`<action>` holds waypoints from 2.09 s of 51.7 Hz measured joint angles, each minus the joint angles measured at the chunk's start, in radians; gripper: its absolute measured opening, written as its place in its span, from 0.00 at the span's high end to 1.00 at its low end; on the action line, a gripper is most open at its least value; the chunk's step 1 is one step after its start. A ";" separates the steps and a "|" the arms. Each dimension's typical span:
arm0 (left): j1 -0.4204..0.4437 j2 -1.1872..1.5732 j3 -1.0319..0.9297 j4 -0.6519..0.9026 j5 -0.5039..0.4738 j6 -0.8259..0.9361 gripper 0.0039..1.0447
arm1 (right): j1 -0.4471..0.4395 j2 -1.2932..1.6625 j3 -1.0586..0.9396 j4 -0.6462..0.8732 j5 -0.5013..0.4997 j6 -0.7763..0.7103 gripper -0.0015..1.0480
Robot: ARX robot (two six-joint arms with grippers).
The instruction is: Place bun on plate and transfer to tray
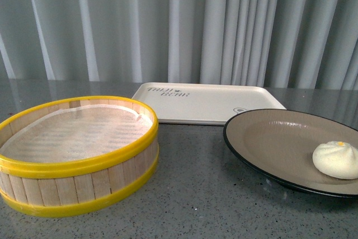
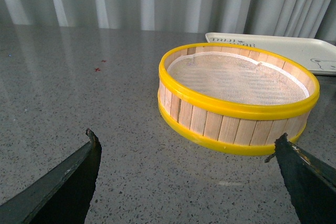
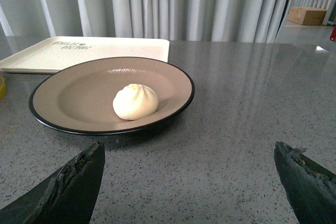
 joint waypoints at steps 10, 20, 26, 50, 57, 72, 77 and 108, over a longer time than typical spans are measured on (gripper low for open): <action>0.000 0.000 0.000 0.000 0.000 0.000 0.06 | 0.000 0.000 0.000 0.000 0.000 0.000 0.08; 0.000 0.000 0.000 0.000 0.000 0.000 0.06 | 0.000 0.000 0.000 0.000 0.000 0.000 0.08; 0.000 0.000 0.000 0.000 0.000 0.000 0.06 | 0.090 0.110 0.076 -0.177 0.303 0.080 0.08; 0.000 -0.001 0.000 0.000 0.000 0.000 0.06 | 0.097 0.342 0.358 -0.398 0.080 -0.559 0.08; 0.000 -0.001 0.000 0.000 0.000 0.000 0.06 | 0.021 0.467 0.454 -0.425 -0.059 -0.889 0.08; 0.000 -0.001 0.000 0.000 0.000 0.000 0.06 | -0.084 0.749 0.554 -0.328 -0.193 -1.299 0.08; 0.000 -0.001 0.000 0.000 0.000 0.000 0.06 | -0.071 0.794 0.550 -0.258 -0.222 -1.394 0.08; 0.000 -0.001 0.000 0.000 0.000 0.000 0.06 | 0.044 1.037 0.522 -0.057 -0.235 -1.586 0.08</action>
